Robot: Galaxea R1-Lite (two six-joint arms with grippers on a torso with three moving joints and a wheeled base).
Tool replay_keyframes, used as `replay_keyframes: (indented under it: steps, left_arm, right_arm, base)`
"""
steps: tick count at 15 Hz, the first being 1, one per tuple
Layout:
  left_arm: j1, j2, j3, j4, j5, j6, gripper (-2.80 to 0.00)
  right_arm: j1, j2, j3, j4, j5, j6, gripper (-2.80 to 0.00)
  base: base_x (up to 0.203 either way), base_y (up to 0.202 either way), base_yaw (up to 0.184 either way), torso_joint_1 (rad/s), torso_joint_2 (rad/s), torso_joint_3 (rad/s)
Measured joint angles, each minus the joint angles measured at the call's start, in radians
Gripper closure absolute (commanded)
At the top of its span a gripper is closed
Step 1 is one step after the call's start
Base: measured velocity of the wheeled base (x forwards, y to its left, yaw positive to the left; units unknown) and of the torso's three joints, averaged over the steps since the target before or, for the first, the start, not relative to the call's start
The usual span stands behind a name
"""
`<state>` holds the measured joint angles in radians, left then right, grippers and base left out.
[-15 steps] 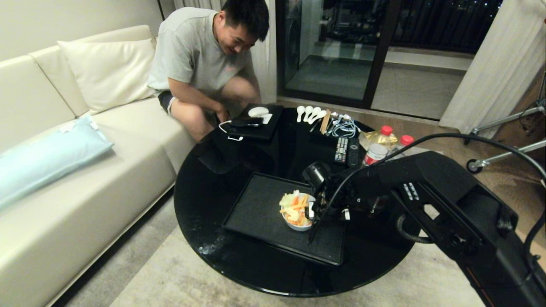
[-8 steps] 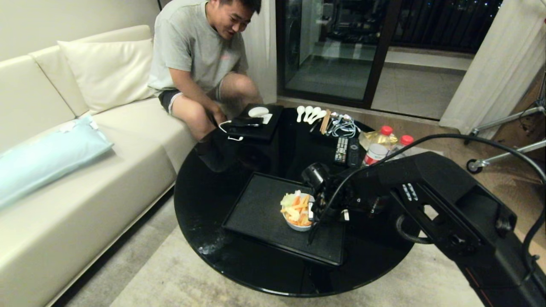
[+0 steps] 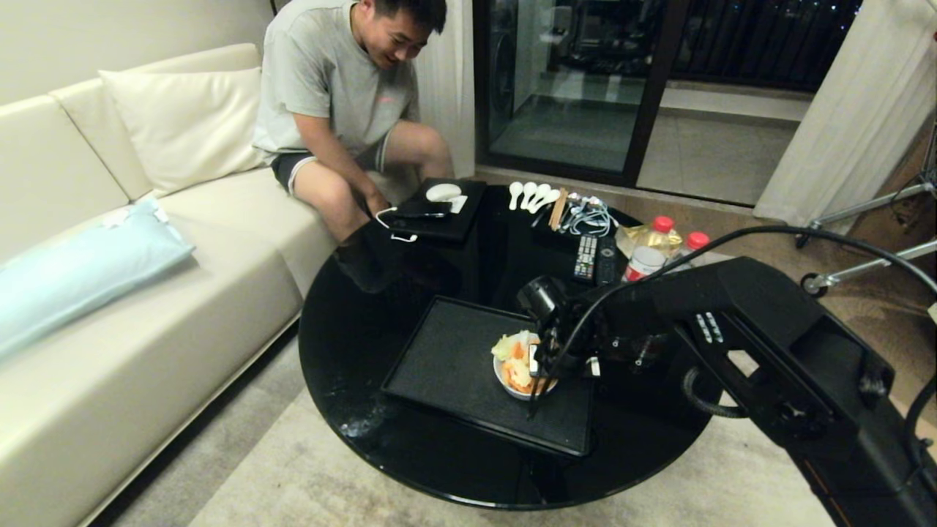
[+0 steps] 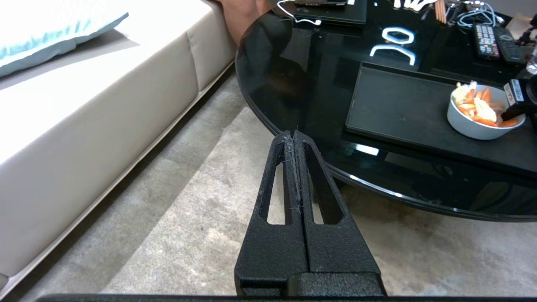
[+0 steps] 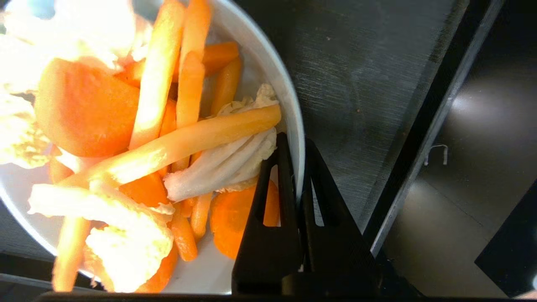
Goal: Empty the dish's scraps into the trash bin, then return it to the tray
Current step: Pick up the bowl with leftover food
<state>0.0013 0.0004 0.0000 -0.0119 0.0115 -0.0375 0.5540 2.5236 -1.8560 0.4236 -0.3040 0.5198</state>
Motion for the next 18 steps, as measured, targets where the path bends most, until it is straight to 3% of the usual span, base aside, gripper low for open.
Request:
replay_keyframes:
  steps: [11,18]
  left_arm:
    - [0.0,0.0,0.0,0.0,0.0,0.0,0.0]
    - [0.0,0.0,0.0,0.0,0.0,0.0,0.0]
  right_arm:
    - [-0.001,-0.021,0.008,0.005,0.004,0.014,0.0]
    - [0.006,-0.026,0.014,0.007,0.008,0.141,0.0]
  base:
    - [0.0,0.0,0.0,0.0,0.0,0.0]
    - [0.0,0.0,0.0,0.0,0.0,0.0]
